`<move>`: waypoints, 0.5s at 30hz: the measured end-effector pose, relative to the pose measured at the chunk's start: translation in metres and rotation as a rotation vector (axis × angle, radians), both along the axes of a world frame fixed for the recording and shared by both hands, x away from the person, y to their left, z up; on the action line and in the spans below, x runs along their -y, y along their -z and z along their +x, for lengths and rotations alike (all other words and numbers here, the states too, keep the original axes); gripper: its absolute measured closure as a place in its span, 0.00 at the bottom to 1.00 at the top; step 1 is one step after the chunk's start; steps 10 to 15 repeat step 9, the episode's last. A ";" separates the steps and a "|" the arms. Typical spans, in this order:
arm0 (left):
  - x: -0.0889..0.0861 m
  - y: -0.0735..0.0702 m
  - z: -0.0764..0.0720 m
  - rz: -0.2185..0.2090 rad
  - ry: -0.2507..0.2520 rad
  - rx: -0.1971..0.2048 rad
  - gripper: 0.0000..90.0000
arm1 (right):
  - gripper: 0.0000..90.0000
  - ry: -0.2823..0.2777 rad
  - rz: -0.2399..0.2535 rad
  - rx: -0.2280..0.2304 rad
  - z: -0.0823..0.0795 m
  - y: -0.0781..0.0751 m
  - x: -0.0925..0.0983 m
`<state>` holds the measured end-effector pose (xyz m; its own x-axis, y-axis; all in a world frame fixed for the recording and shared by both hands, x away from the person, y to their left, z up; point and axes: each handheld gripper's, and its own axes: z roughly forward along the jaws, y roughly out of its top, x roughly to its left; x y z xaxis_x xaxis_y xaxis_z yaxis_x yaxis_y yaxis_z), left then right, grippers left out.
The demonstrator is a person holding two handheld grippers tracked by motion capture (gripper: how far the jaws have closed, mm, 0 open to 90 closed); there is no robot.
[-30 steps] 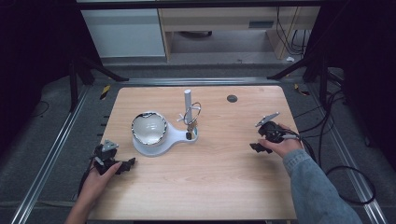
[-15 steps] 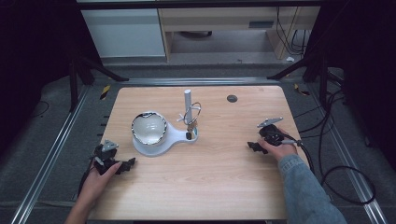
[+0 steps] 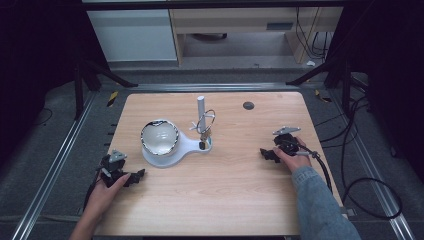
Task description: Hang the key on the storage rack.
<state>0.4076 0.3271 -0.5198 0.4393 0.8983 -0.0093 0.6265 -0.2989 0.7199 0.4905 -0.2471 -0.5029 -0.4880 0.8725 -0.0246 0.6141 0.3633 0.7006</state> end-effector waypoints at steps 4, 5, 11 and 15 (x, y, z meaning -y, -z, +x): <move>0.000 0.000 0.000 0.000 0.000 0.000 0.00 | 0.04 0.006 0.008 0.027 0.000 0.003 -0.001; 0.000 0.000 0.000 0.000 0.000 0.000 0.00 | 0.04 0.007 0.008 0.027 0.000 0.003 -0.001; 0.000 0.000 0.000 0.000 0.000 0.000 0.00 | 0.03 0.007 0.007 0.023 0.000 0.003 -0.001; 0.000 0.000 0.000 0.000 0.000 0.000 0.00 | 0.03 0.007 0.007 0.023 0.000 0.003 -0.001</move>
